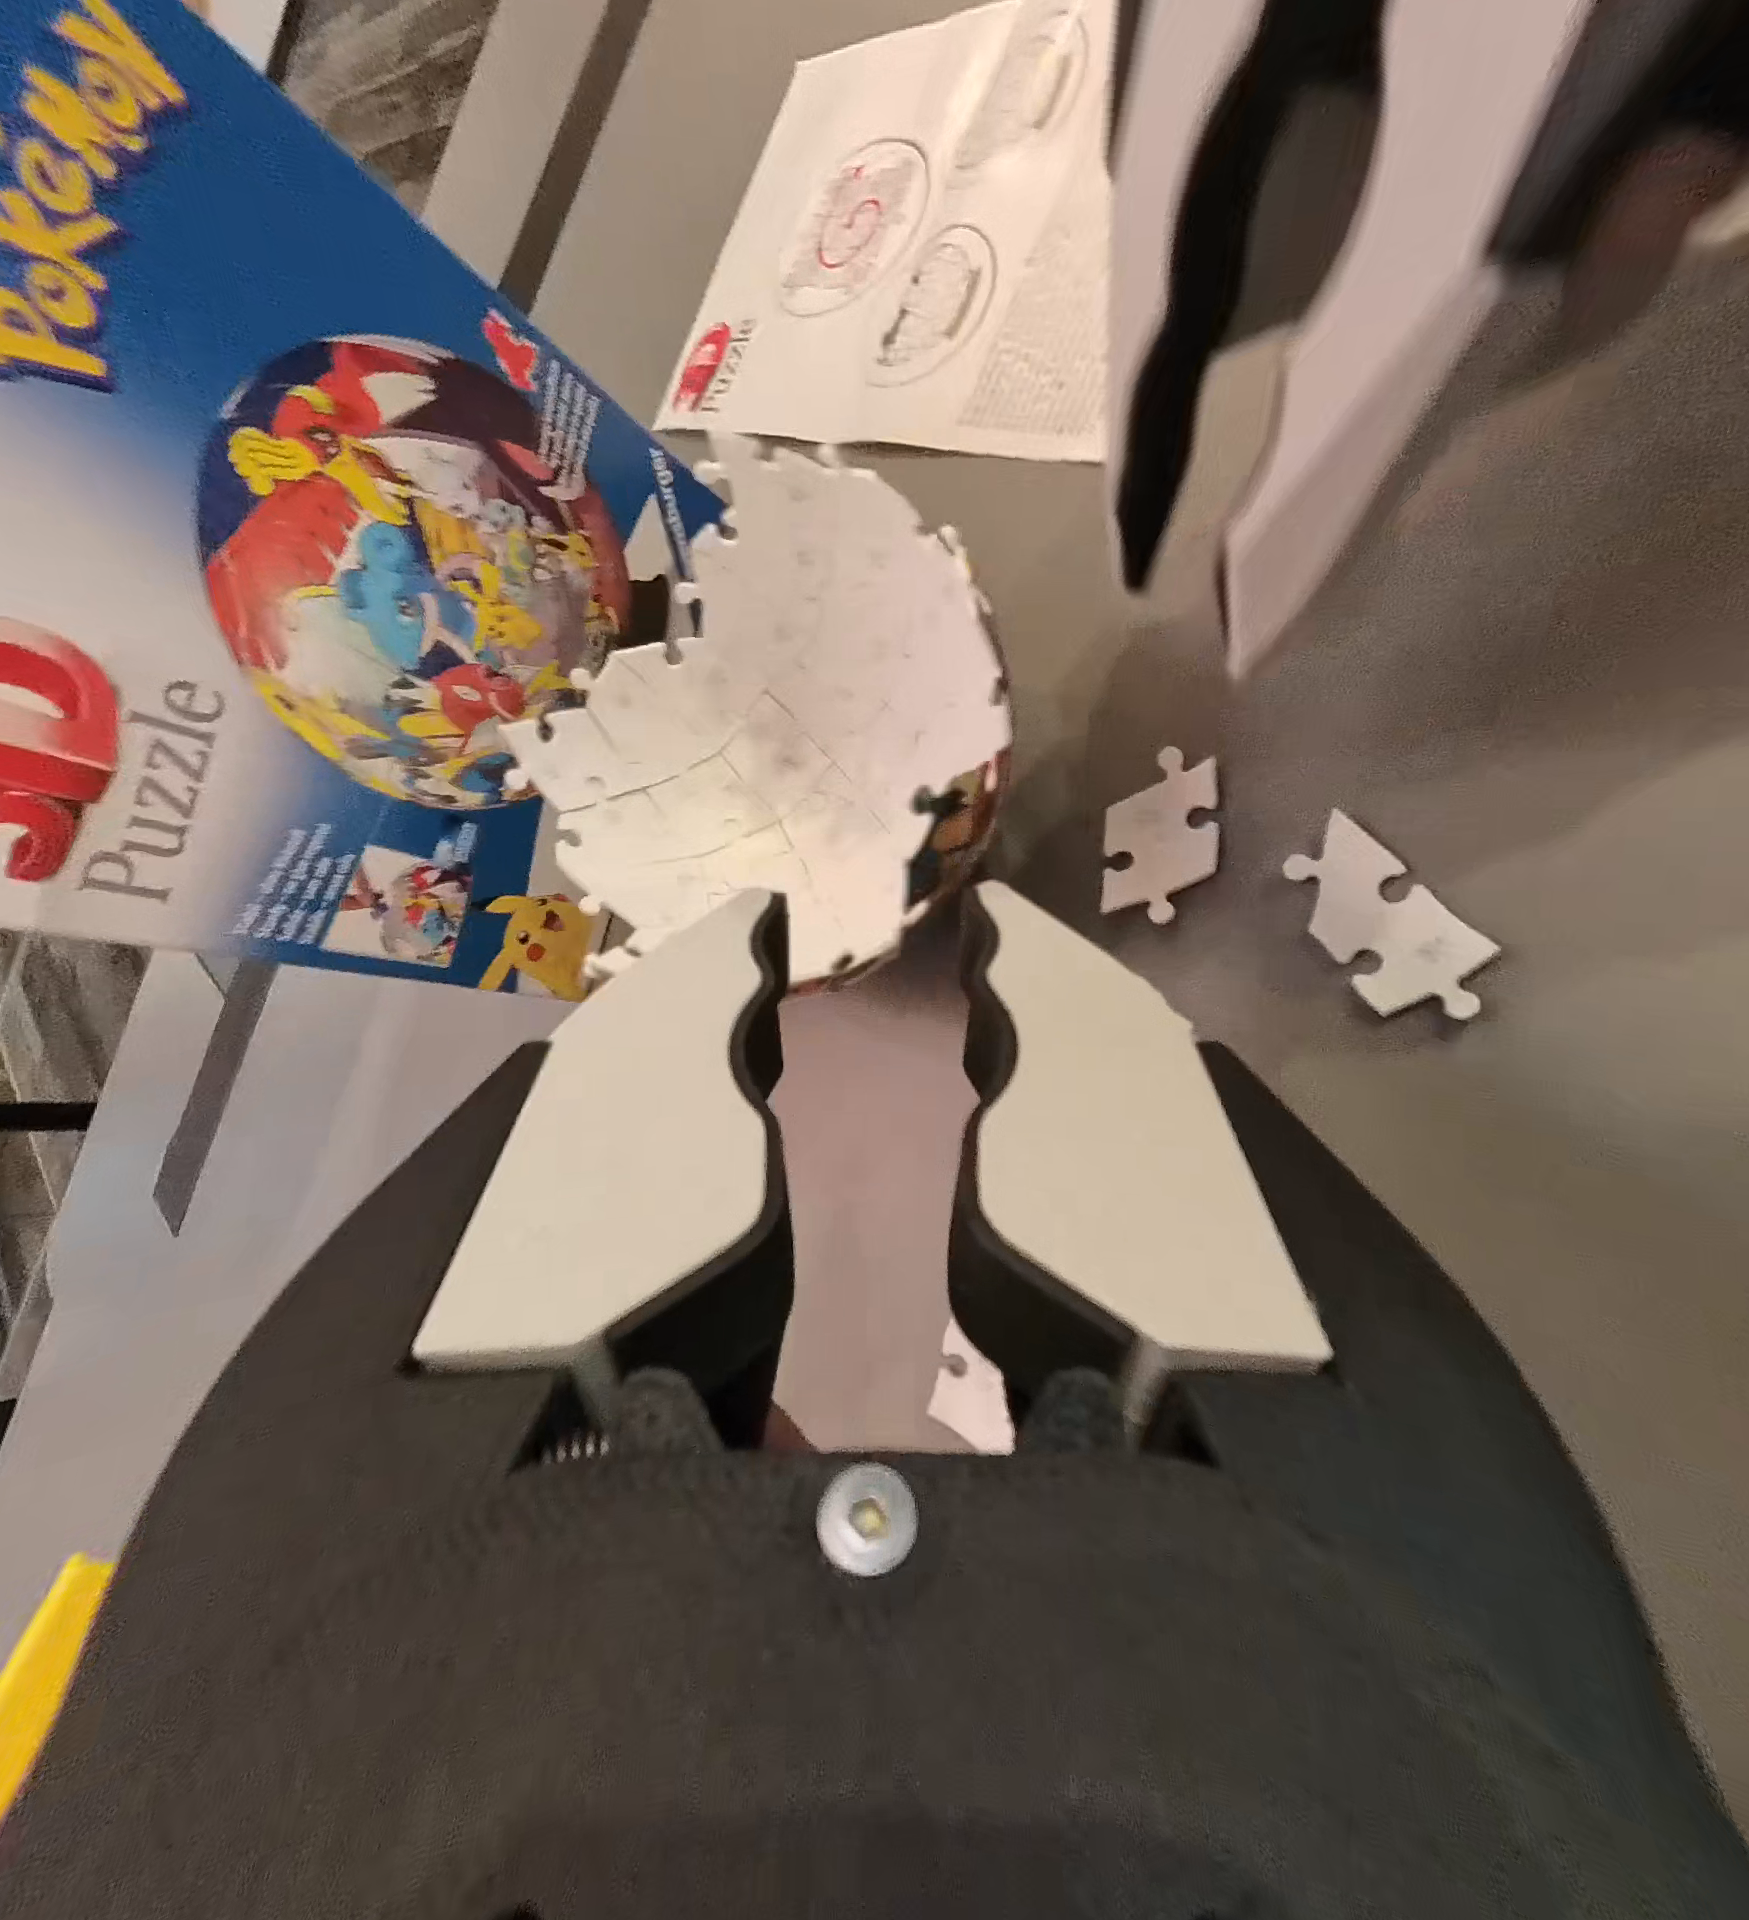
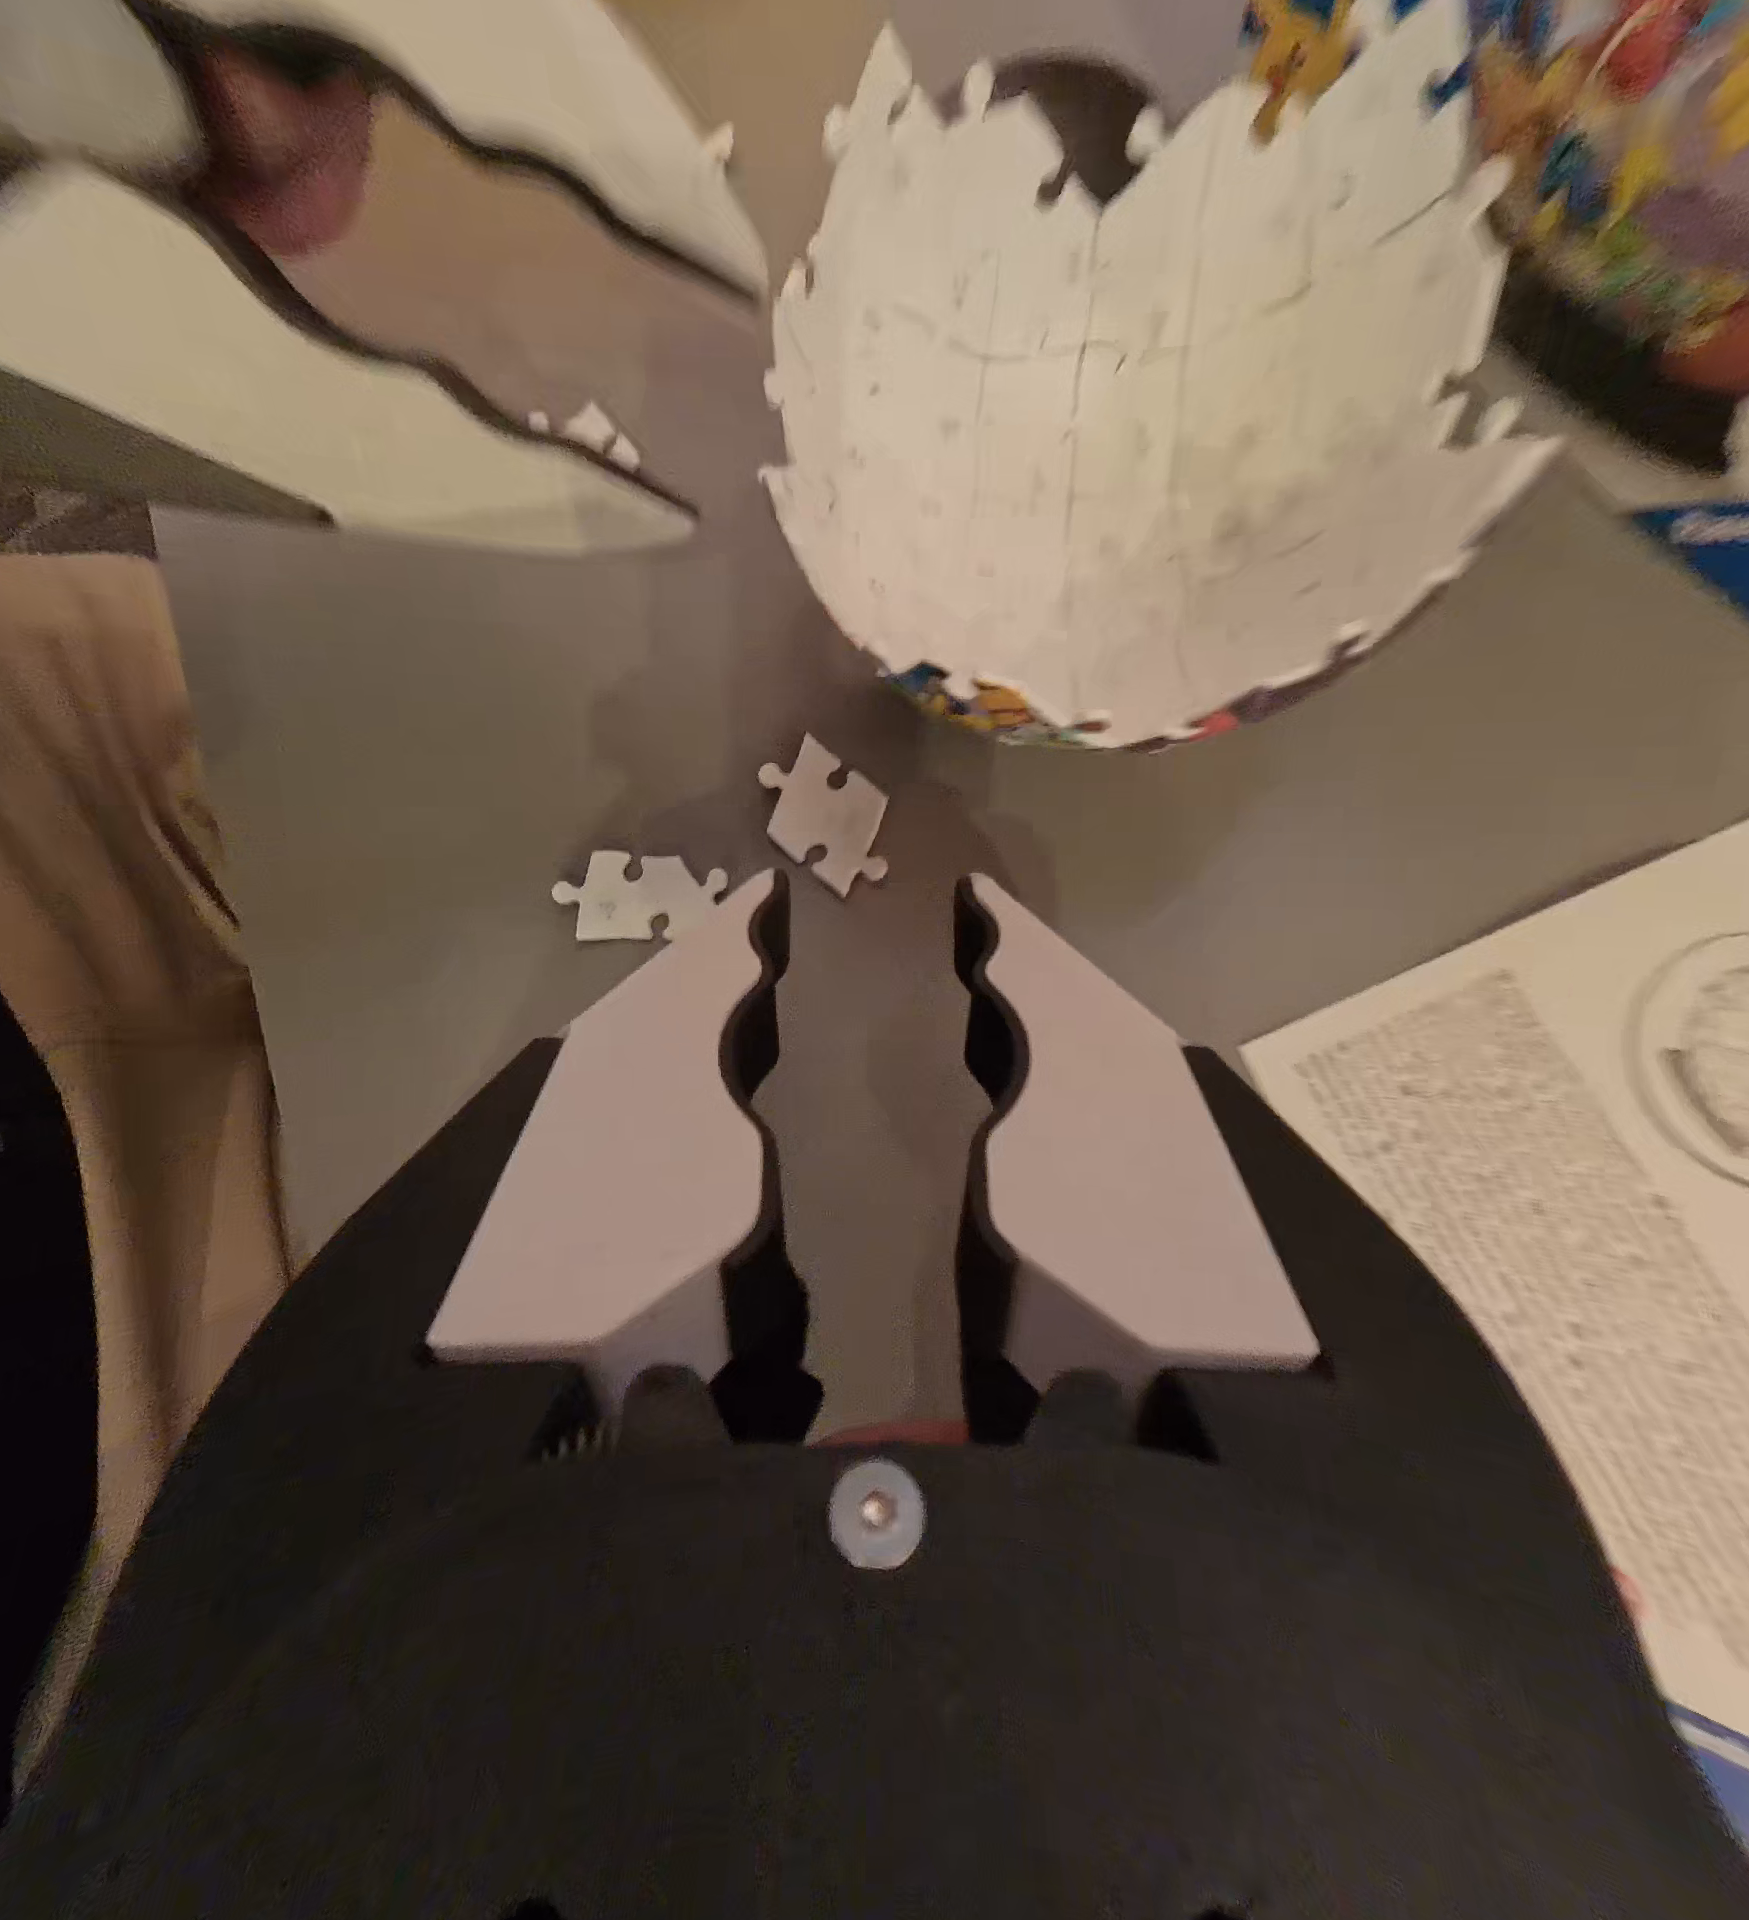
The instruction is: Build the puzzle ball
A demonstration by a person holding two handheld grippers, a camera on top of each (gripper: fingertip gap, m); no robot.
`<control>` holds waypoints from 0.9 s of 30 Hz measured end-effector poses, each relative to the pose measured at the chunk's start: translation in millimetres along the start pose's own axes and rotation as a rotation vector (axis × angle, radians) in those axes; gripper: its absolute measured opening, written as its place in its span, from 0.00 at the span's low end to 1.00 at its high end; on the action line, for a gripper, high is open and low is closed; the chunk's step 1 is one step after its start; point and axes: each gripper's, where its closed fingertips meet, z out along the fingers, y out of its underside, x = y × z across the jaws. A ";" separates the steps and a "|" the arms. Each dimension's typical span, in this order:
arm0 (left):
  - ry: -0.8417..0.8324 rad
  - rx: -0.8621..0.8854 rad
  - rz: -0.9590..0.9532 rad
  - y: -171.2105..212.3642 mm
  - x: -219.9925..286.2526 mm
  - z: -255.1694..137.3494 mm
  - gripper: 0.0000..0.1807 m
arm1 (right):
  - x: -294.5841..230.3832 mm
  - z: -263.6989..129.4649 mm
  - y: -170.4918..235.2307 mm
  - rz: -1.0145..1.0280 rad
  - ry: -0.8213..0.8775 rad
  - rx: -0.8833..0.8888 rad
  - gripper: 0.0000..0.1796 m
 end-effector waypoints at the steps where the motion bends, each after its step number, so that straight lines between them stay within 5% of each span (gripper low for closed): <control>1: 0.010 0.000 0.018 2.4 3.4 2.7 0.17 | 2.7 -7.7 -8.5 -0.026 0.018 0.033 0.15; 8: 0.050 -0.012 0.121 12.0 16.7 20.0 0.16 | 5.0 -8.6 -50.8 -0.181 0.084 0.128 0.13; 27: 0.230 -0.050 0.179 29.3 49.4 28.3 0.18 | 3.3 33.3 -10.2 -0.215 0.042 0.037 0.07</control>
